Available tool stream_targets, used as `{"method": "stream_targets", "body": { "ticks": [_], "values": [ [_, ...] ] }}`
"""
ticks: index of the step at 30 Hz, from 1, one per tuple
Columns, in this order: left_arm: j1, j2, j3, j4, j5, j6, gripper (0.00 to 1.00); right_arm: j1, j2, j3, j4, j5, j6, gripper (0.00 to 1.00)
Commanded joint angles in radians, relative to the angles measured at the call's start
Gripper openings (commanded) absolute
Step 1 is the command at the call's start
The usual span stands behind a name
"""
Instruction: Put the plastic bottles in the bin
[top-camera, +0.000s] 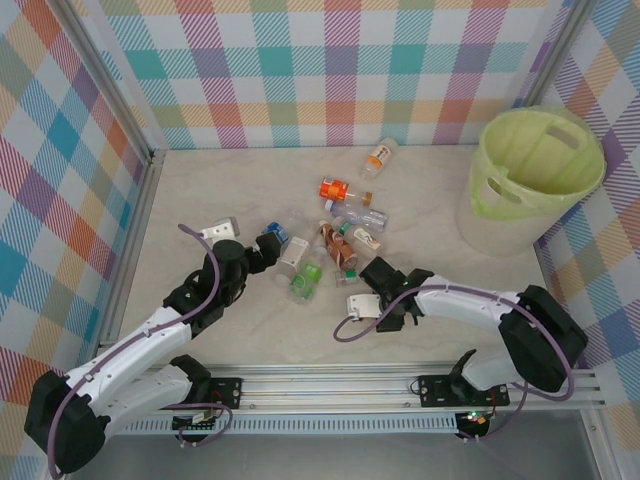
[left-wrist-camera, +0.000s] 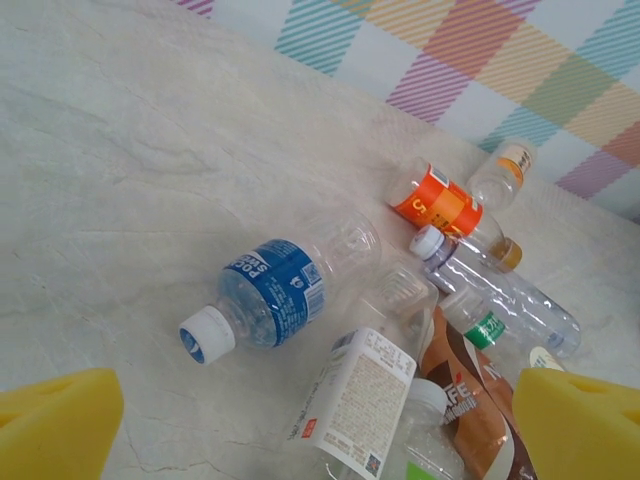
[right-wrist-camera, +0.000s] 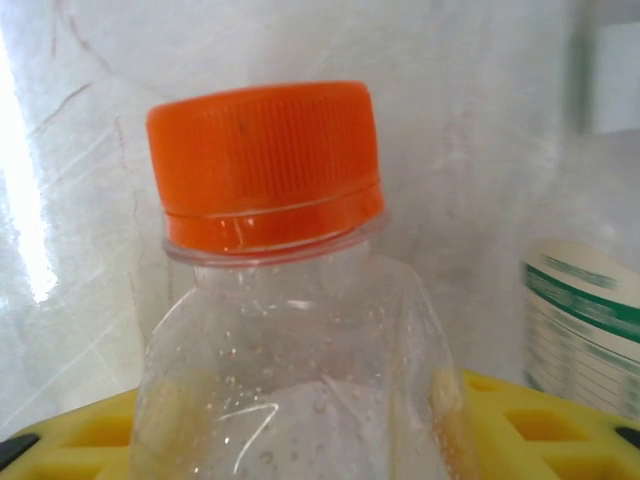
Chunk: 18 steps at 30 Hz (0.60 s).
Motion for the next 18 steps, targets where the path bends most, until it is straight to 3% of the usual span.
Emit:
{"method": "stream_targets", "body": {
  "ticks": [1,7,10,14,18],
  "values": [
    [0.008,-0.030,-0.027,0.033,-0.057,-0.037,1.00,-0.003,-0.074,0.007,0.005,0.011,0.100,0.55],
    [0.014,-0.031,-0.023,0.036,-0.027,-0.034,1.00,-0.014,-0.117,0.162,-0.100,-0.023,0.294,0.52],
    [0.014,-0.024,-0.023,0.037,-0.016,-0.032,1.00,-0.036,-0.156,0.179,-0.057,-0.066,0.334,0.51],
    [0.015,-0.025,-0.022,0.035,-0.003,-0.034,1.00,-0.132,-0.241,0.210,0.042,-0.223,0.450,0.48],
    [0.015,-0.029,-0.026,0.041,-0.006,-0.038,1.00,-0.293,-0.317,0.216,0.204,-0.404,0.623,0.46]
  ]
}}
